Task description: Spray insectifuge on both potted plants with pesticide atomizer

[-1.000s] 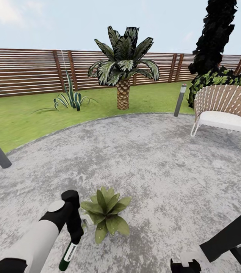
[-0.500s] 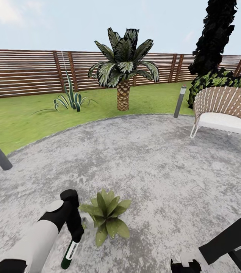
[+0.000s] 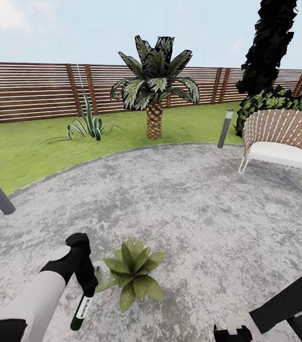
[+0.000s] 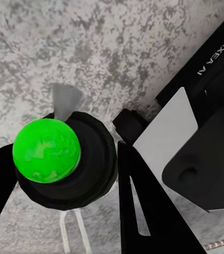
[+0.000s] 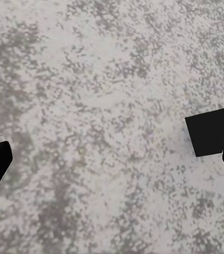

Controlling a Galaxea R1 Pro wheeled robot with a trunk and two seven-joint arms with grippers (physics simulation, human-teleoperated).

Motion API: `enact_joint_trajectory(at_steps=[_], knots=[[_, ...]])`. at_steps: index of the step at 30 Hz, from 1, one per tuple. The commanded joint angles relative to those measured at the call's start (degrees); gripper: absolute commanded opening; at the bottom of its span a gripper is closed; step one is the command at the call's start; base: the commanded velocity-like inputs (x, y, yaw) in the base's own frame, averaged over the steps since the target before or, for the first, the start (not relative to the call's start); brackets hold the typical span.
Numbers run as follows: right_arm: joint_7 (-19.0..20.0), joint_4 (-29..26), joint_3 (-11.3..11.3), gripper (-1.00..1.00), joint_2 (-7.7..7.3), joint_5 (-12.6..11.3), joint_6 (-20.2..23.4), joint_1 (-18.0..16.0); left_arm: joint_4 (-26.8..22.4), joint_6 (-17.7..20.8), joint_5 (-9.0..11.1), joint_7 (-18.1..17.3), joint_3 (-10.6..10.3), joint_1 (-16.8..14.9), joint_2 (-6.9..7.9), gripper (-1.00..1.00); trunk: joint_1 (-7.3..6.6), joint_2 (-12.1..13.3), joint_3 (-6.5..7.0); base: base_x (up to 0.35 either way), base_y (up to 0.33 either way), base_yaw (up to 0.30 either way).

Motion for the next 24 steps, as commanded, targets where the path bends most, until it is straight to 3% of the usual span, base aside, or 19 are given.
enact_joint_trajectory(at_steps=[1,9,14,17,20,24], knots=[[-0.49,0.04,0.18,1.00,0.01,0.54,0.01,-0.03,0.02,0.68,-0.42,-0.54,-0.03,-0.65,-0.11,-1.00,0.01,-0.02,-0.06,0.225,0.056,0.000],[-0.52,-0.03,0.02,1.00,0.03,0.41,0.01,-0.06,0.03,0.75,-0.98,-0.54,-0.15,-2.09,-1.92,-1.00,0.01,-0.02,-0.44,0.306,0.083,0.000],[-0.50,-0.05,0.02,1.00,0.03,0.41,-0.03,-0.05,0.01,0.49,-1.13,-0.54,-0.86,-2.71,-3.85,-1.00,0.01,-0.02,-0.45,0.095,0.033,-0.092],[-0.51,-0.01,0.02,1.00,0.03,0.41,0.00,-0.06,0.01,0.33,-1.20,-0.54,-3.29,-3.44,-4.09,-1.00,0.01,-0.02,-0.46,0.008,0.003,-0.274],[-0.51,-0.03,0.02,1.00,0.03,0.41,-0.01,-0.09,0.01,0.42,-1.26,-0.54,-7.42,-3.64,-4.19,-1.00,0.01,-0.02,-0.46,0.002,0.001,-0.283],[-0.50,0.00,0.02,1.00,0.03,0.41,0.00,-0.06,-0.05,0.30,-1.22,-0.54,-9.86,-4.24,-4.61,-1.00,0.01,-0.02,-0.48,0.000,0.000,-0.096]])
